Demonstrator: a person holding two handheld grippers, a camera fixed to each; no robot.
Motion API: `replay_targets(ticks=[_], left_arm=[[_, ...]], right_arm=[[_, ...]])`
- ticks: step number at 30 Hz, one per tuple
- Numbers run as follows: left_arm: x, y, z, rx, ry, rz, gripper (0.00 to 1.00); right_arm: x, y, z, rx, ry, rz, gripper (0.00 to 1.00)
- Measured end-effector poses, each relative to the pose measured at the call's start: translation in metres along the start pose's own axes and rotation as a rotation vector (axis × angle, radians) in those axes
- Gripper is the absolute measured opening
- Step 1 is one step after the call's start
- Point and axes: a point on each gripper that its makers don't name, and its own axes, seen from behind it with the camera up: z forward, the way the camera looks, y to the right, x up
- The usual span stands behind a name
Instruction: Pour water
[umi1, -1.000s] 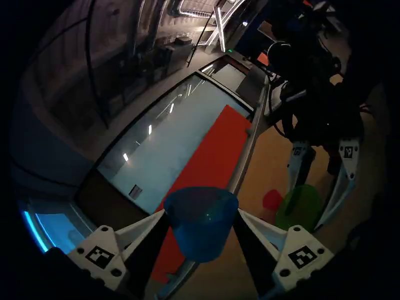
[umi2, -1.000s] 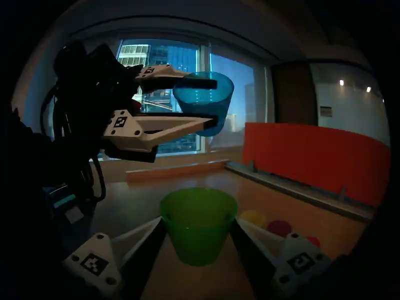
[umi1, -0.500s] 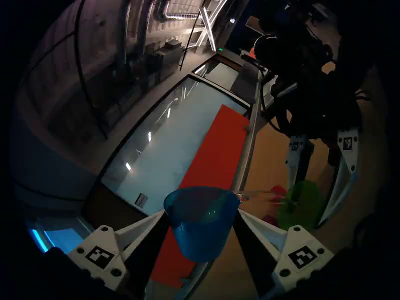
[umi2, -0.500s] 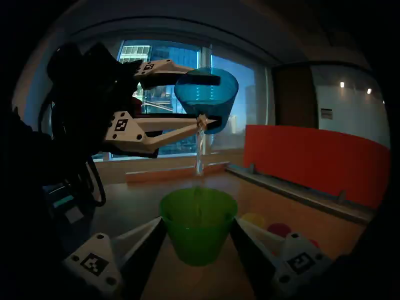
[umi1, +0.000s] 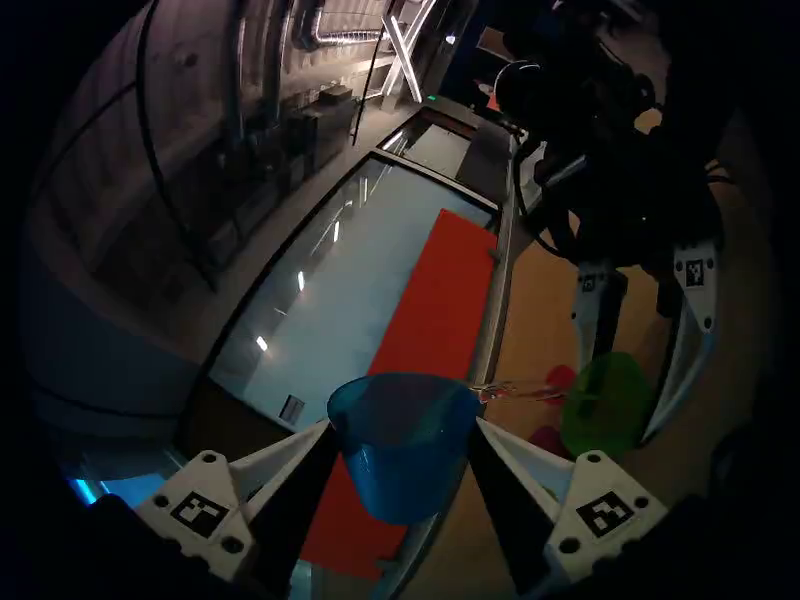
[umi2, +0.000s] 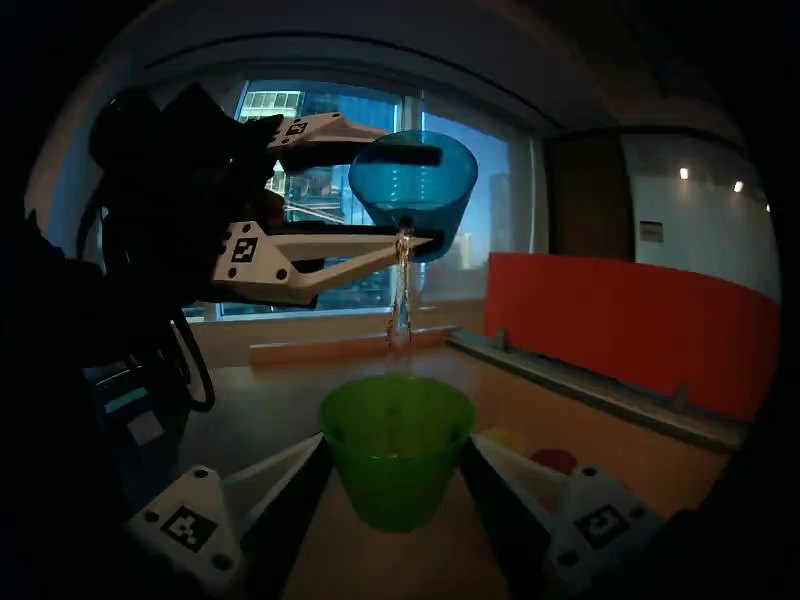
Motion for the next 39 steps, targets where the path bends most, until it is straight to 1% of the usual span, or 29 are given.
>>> replay_targets(ticks=[6,21,39], left_arm=[[0.0,-0.004,0.0,0.008,-0.003,0.037,0.84],[0.01,-0.011,-0.001,0.026,0.009,0.088,0.84],[0.018,-0.018,-0.004,0.041,0.016,0.161,0.84]], right_arm=[[0.002,0.0,-0.001,-0.001,0.005,-0.002,0.86],[0.003,0.001,-0.006,-0.001,0.01,-0.025,0.86],[0.002,0.0,-0.009,-0.003,0.012,-0.034,0.86]])
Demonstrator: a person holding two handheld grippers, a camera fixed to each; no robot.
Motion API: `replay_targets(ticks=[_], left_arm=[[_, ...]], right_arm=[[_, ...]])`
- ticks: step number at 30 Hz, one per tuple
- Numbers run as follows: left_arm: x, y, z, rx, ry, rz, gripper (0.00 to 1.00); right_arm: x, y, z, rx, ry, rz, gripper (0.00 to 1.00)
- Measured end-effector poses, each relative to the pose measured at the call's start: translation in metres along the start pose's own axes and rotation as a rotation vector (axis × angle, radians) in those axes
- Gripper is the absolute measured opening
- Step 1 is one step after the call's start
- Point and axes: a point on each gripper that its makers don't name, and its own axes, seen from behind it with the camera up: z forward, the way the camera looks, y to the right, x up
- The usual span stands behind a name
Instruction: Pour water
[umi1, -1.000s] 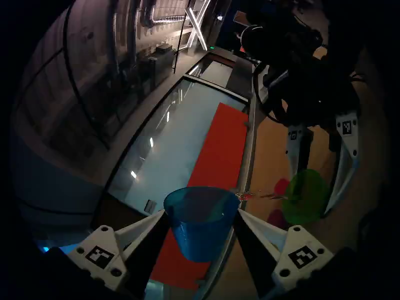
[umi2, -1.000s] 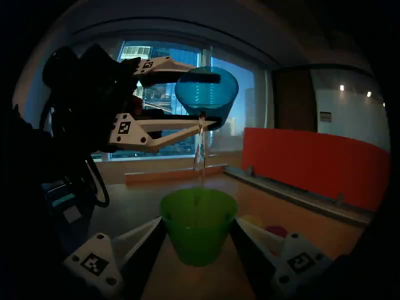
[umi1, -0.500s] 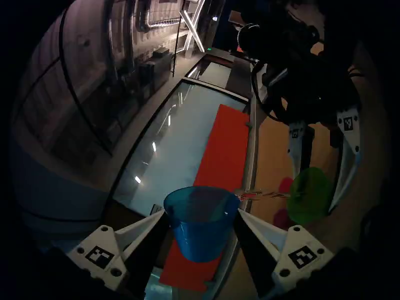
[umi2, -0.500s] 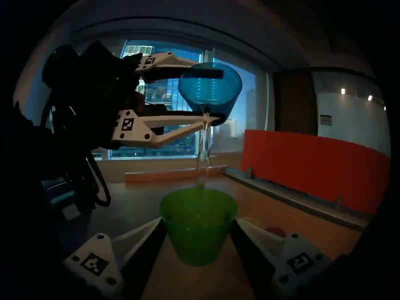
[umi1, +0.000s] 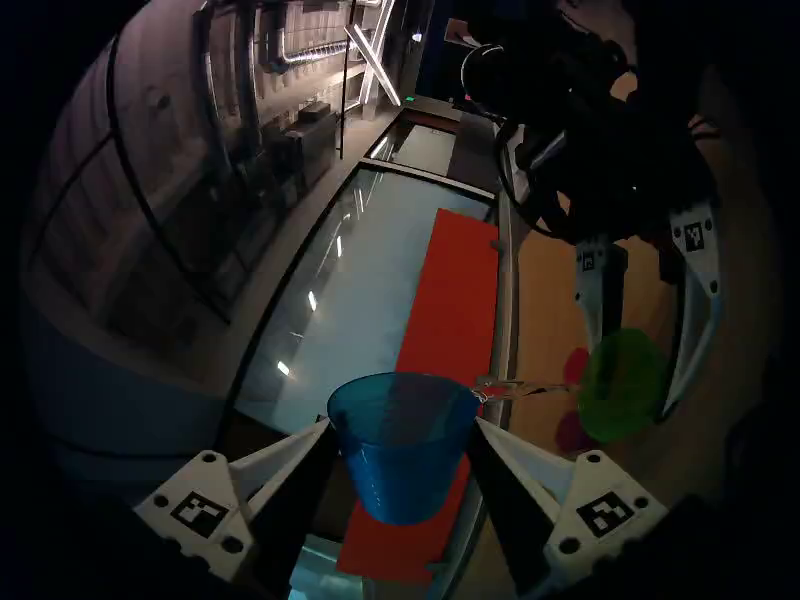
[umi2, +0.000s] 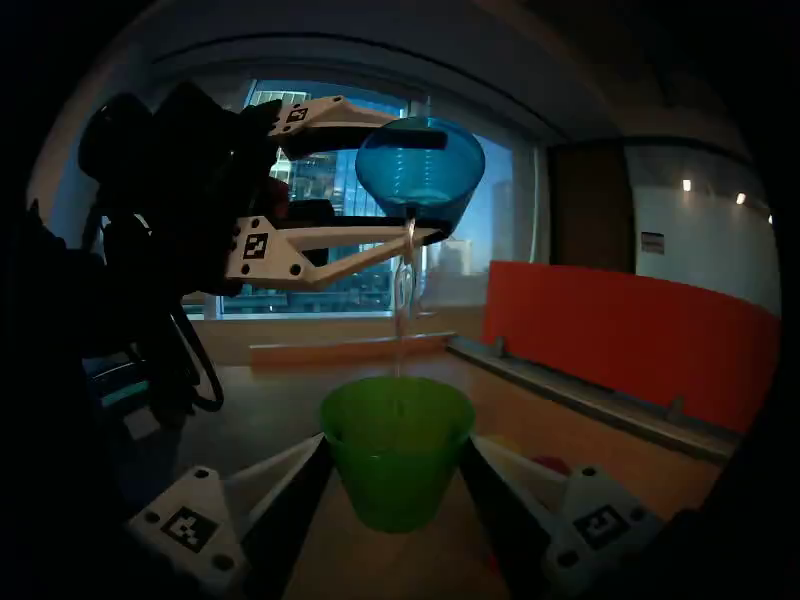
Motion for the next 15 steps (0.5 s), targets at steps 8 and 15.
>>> replay_targets(ticks=[8,15], left_arm=[[0.0028,-0.0029,-0.0008,0.005,0.003,0.032,0.84],[0.0048,-0.0016,-0.0022,0.01,0.004,0.06,0.84]], right_arm=[[0.0005,-0.0008,-0.0006,-0.001,0.003,-0.002,0.86],[0.0013,-0.0019,-0.0005,-0.001,0.006,-0.001,0.86]])
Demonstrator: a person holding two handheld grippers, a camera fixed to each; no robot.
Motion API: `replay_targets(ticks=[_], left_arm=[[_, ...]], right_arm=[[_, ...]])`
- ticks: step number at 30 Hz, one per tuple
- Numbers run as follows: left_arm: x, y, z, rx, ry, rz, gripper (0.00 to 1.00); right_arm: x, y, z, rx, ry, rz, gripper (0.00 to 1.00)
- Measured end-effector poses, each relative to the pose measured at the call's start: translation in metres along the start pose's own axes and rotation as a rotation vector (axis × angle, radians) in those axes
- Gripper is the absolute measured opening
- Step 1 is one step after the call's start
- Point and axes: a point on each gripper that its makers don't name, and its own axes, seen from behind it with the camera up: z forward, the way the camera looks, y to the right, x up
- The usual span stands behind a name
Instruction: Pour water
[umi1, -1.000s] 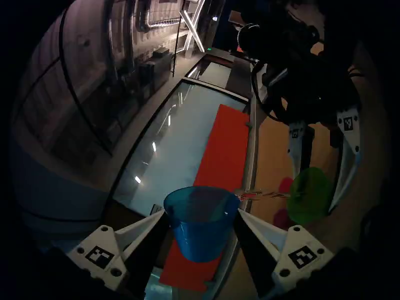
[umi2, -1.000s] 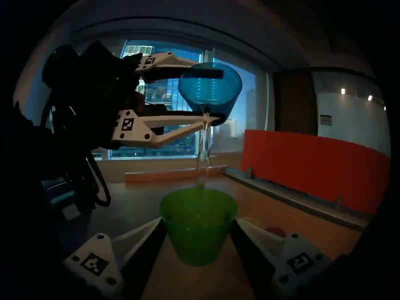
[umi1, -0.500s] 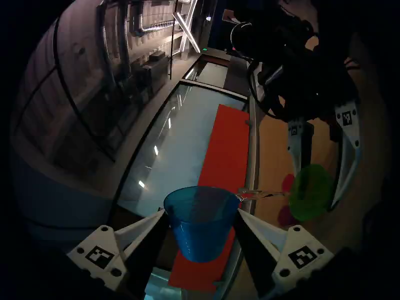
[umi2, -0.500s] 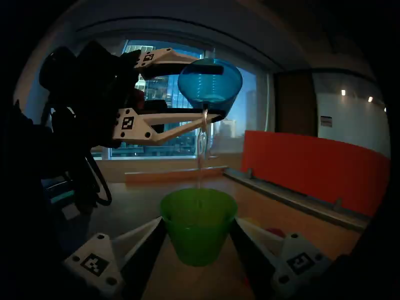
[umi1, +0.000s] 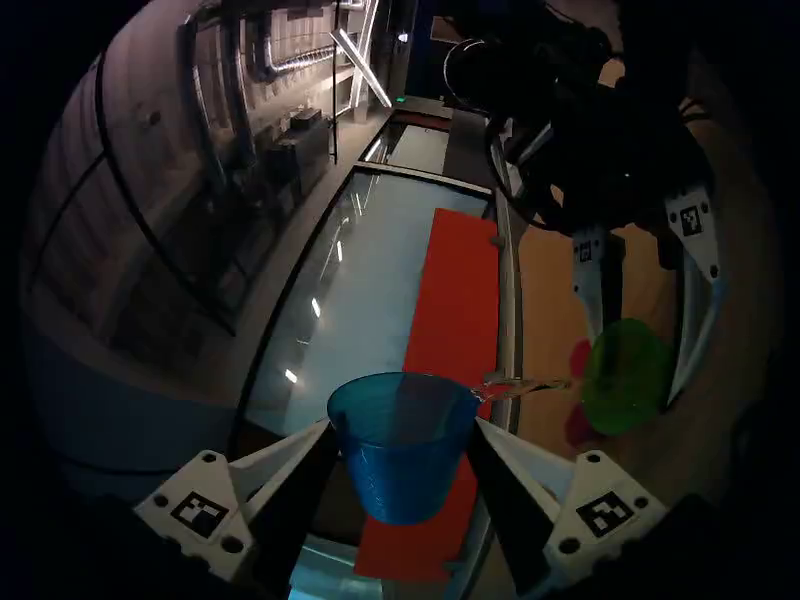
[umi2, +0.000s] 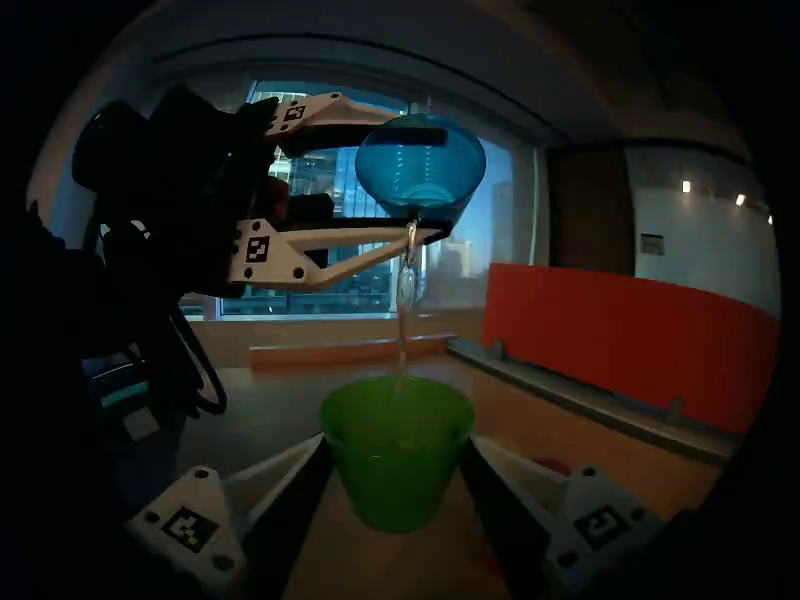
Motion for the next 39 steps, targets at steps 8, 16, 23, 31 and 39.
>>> replay_targets(ticks=[8,16,23,31,39], left_arm=[[0.005,0.002,-0.001,0.0,0.003,0.037,0.84],[0.009,0.004,-0.002,0.003,0.003,0.08,0.84],[0.012,0.0,-0.002,0.006,0.006,0.136,0.84],[0.017,-0.003,-0.001,0.014,0.011,0.193,0.84],[0.021,0.0,-0.001,0.017,0.015,0.259,0.84]], right_arm=[[0.002,0.0,-0.001,-0.002,0.006,0.001,0.86],[0.003,0.0,-0.002,-0.003,0.01,0.001,0.86],[0.004,0.001,-0.004,-0.005,0.016,0.001,0.85],[0.004,0.002,-0.005,-0.006,0.02,0.0,0.86],[0.006,0.004,-0.006,-0.01,0.024,0.001,0.86]])
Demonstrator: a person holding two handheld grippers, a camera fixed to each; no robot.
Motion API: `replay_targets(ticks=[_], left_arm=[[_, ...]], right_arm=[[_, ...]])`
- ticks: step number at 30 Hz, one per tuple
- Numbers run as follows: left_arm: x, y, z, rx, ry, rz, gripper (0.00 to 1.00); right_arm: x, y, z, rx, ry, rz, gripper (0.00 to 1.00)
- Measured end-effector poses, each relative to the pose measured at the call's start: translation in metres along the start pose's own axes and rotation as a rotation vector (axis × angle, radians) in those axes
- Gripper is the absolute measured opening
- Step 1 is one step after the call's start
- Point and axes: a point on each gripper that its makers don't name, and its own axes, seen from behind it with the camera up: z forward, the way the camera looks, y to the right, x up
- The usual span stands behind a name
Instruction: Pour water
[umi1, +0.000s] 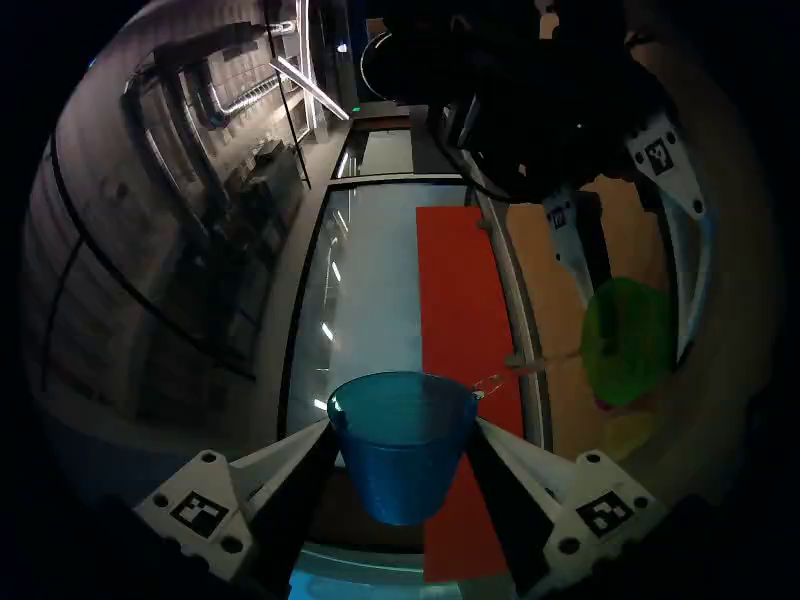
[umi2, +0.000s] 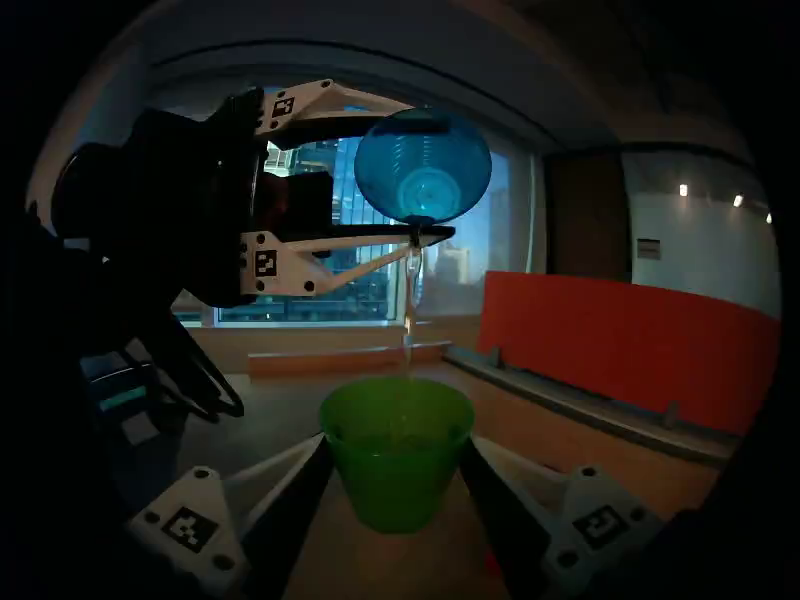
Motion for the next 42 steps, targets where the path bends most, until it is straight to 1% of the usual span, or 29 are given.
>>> replay_targets(ticks=[6,18,21,26,29,32,38,42], left_arm=[[0.003,-0.002,0.001,0.007,0.006,0.046,0.84],[0.008,-0.008,0.001,0.028,0.02,0.106,0.84],[0.008,-0.008,0.0,0.03,0.019,0.107,0.84],[0.007,-0.008,-0.001,0.032,0.02,0.081,0.84],[0.005,-0.008,-0.001,0.031,0.017,0.041,0.84],[0.001,-0.005,0.0,0.026,0.01,-0.024,0.84],[-0.015,0.0,0.003,0.018,-0.009,-0.189,0.84],[-0.025,0.002,0.005,0.018,-0.017,-0.315,0.84]], right_arm=[[0.0,0.0,0.0,-0.003,0.003,0.0,0.86],[0.001,0.002,0.001,-0.007,0.009,0.002,0.85],[0.002,0.002,0.001,-0.006,0.01,0.004,0.86],[0.002,0.002,0.001,-0.008,0.01,0.003,0.86],[0.002,0.002,0.001,-0.009,0.011,0.004,0.85],[0.003,0.002,0.0,-0.011,0.012,0.005,0.85],[0.003,0.003,-0.002,-0.019,0.014,0.009,0.85],[0.006,0.004,-0.003,-0.025,0.017,0.007,0.85]])
